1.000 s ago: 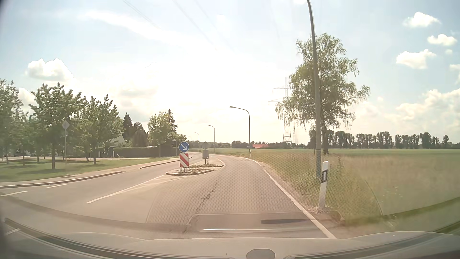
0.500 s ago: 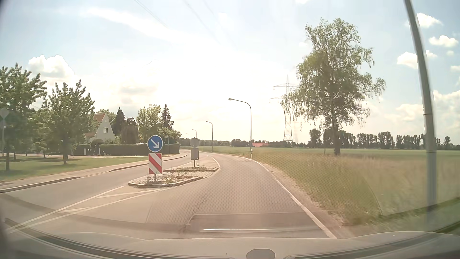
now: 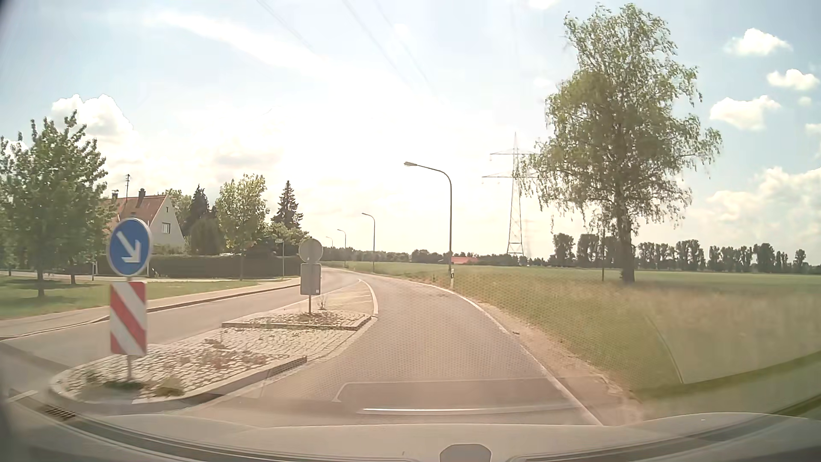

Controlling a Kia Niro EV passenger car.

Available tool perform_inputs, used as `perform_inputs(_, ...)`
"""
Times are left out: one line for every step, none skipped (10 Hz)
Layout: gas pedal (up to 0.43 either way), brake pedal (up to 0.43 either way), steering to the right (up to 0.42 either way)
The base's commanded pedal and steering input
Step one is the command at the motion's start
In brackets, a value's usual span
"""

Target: Follow the waypoints while adhering to traffic rules and regulations

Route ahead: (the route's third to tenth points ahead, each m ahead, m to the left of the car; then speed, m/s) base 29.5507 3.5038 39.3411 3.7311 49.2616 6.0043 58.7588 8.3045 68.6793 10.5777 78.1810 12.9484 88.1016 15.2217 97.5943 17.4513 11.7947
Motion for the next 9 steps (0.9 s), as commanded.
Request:
perform_inputs(0.15, 0.0, -0.006)
perform_inputs(0.15, 0.0, -0.008)
perform_inputs(0.15, 0.0, -0.01)
perform_inputs(0.15, 0.0, -0.011)
perform_inputs(0.15, 0.0, -0.01)
perform_inputs(0.15, 0.0, -0.01)
perform_inputs(0.15, 0.0, -0.01)
perform_inputs(0.15, 0.0, -0.01)
perform_inputs(0.15, 0.0, -0.012)
